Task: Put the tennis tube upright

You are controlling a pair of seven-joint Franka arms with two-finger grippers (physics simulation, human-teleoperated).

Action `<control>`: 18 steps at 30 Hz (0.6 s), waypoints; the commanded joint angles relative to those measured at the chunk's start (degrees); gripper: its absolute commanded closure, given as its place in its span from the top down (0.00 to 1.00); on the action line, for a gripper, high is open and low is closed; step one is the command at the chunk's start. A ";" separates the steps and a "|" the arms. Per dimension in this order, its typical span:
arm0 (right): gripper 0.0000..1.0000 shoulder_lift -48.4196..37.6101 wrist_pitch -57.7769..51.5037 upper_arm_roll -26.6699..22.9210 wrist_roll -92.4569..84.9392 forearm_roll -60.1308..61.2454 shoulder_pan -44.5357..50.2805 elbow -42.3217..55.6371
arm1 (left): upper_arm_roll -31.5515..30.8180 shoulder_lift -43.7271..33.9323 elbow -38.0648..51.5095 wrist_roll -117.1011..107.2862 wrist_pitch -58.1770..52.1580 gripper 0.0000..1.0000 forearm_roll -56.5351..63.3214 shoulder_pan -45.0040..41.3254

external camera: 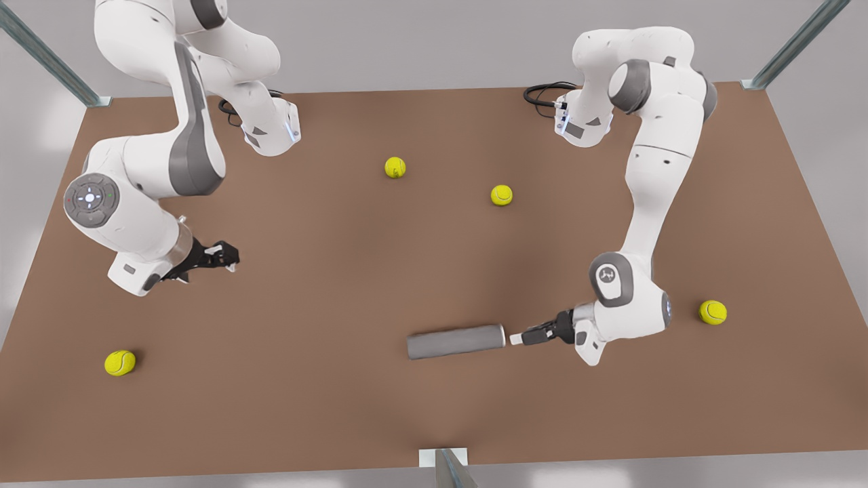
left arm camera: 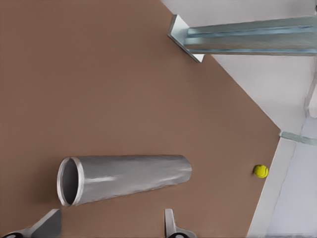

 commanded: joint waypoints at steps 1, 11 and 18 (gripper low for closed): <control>1.00 0.00 0.00 0.00 -0.04 0.00 0.11 0.00 | -0.09 0.53 0.24 1.03 -0.09 0.99 -1.24 0.00; 1.00 1.15 0.88 -0.09 -0.83 -2.02 -0.51 0.08 | -0.01 4.58 1.38 6.75 -2.90 0.99 -9.76 0.53; 1.00 -1.14 0.00 4.75 0.13 -1.23 -10.96 -0.18 | -0.01 9.59 6.04 10.44 -2.11 0.99 -12.93 0.26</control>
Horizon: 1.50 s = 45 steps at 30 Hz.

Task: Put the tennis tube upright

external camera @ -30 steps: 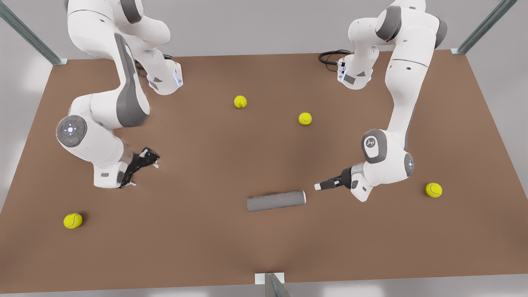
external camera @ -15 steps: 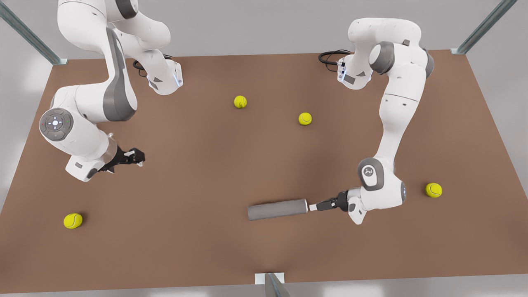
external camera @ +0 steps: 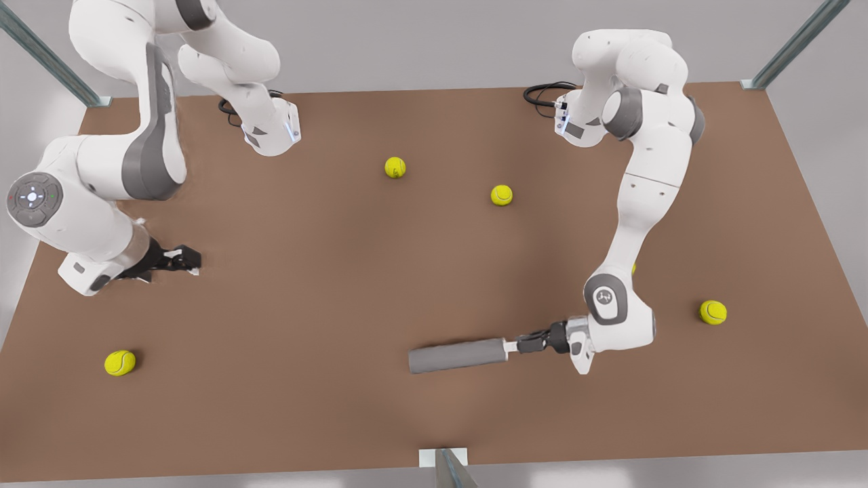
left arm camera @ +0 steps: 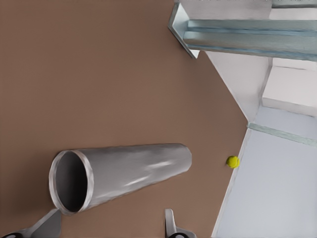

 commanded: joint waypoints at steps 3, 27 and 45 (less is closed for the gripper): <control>1.00 0.96 0.35 0.21 2.26 1.05 -1.07 -0.07 | 0.00 2.43 3.71 -0.26 0.09 0.99 -1.02 -0.18; 1.00 4.65 -2.72 -0.32 3.14 -5.97 -0.80 5.73 | 0.44 8.94 11.01 0.88 2.55 0.99 -5.59 -2.91; 1.00 5.01 -0.88 0.39 3.23 -5.71 1.66 7.31 | -1.23 8.23 7.05 2.72 4.48 0.99 -9.10 -3.79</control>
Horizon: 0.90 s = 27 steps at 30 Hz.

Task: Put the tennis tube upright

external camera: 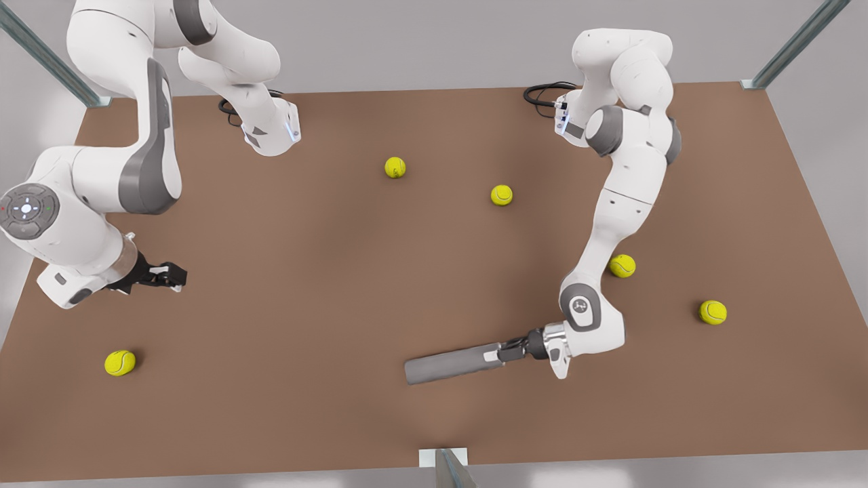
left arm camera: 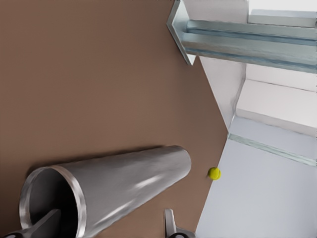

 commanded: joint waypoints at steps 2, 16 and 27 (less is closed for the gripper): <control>1.00 0.00 0.00 0.00 0.00 -0.01 -0.08 0.09 | -0.01 0.08 0.12 0.09 0.04 0.99 -1.99 -0.23; 1.00 0.08 0.00 0.00 -0.09 -0.01 -0.78 0.00 | -1.06 -0.45 1.27 -1.05 -0.05 0.99 -8.67 -0.31; 1.00 0.17 0.97 -0.09 -0.18 -0.10 -0.87 0.53 | -1.06 -1.50 1.97 -5.36 -0.05 0.44 -8.58 -0.40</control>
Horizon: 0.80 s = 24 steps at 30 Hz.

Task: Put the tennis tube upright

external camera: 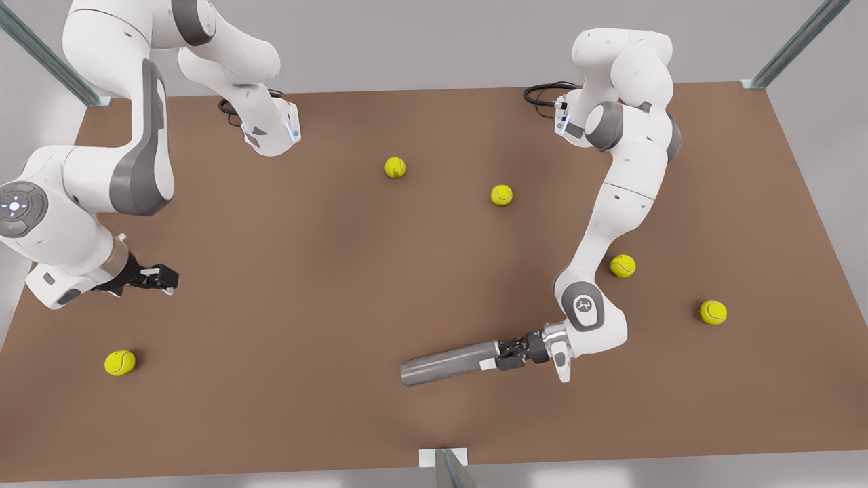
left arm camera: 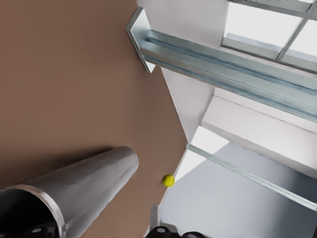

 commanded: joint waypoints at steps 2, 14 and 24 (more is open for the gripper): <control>1.00 0.00 0.00 0.00 0.00 0.09 -0.01 0.00 | 0.00 -0.09 0.00 -0.09 0.04 0.28 0.01 0.00; 1.00 1.49 3.95 0.00 0.00 2.64 -0.01 2.90 | 0.17 -0.36 0.35 -2.82 0.13 0.21 0.09 0.09; 1.00 1.67 4.04 -0.44 -0.53 2.64 -1.86 4.31 | 0.17 -2.64 -0.09 -7.74 -0.84 0.21 0.44 1.58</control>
